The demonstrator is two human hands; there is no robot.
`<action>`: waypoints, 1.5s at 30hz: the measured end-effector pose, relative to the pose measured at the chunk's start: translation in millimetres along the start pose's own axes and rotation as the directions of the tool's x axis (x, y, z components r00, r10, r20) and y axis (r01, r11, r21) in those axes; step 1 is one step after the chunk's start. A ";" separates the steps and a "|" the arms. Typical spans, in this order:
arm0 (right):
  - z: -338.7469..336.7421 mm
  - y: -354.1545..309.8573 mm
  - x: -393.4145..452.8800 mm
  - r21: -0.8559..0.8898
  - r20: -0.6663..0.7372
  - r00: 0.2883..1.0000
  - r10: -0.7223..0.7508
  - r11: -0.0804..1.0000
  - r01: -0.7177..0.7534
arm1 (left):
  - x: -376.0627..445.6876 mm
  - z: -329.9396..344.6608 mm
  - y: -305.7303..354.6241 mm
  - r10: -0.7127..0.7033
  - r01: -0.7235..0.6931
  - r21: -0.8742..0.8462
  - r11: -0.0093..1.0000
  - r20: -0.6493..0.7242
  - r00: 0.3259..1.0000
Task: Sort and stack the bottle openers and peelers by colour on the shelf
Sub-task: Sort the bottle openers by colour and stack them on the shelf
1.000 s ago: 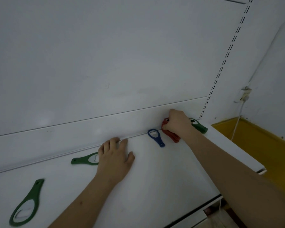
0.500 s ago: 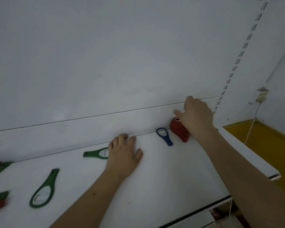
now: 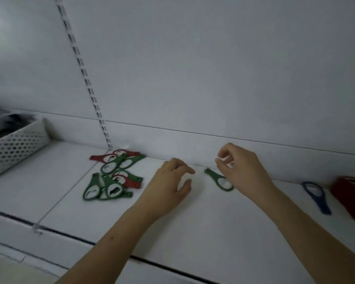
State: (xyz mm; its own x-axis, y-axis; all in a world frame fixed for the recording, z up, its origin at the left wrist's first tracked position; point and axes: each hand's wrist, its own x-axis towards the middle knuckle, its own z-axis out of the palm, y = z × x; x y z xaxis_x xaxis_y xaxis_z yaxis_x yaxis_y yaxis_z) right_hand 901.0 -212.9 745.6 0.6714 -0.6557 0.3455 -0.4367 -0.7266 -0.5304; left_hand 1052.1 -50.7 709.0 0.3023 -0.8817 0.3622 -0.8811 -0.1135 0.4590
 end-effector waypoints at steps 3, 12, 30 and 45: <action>42.3 -38.4 5.9 0.087 0.171 0.978 -0.116 0.991 0.103 | -35.3 -36.4 -48.7 -0.199 0.208 0.029 0.978 -0.192 0.961; 148.6 -131.9 14.8 0.102 0.413 0.875 -0.254 0.967 0.233 | -70.8 -98.5 -146.8 -0.558 0.596 0.009 0.803 -0.339 0.757; 168.0 -114.8 21.5 0.382 0.180 0.984 0.003 0.921 -0.073 | -27.6 -95.1 -220.2 -0.582 0.557 -0.170 0.813 -0.263 0.770; 172.0 -193.0 59.8 0.578 0.533 0.846 -0.021 0.739 -0.346 | -8.9 -114.1 -168.1 -0.662 0.276 -0.890 0.364 -0.039 0.749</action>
State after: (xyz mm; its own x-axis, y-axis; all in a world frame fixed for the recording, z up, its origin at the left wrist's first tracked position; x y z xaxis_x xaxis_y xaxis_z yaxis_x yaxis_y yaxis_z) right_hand 1128.4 -76.5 735.5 0.8962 -0.4300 -0.1093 -0.2090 -0.1918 -0.9589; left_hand 1239.0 28.5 721.2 0.8237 -0.5671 -0.0011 0.0860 0.1230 0.9887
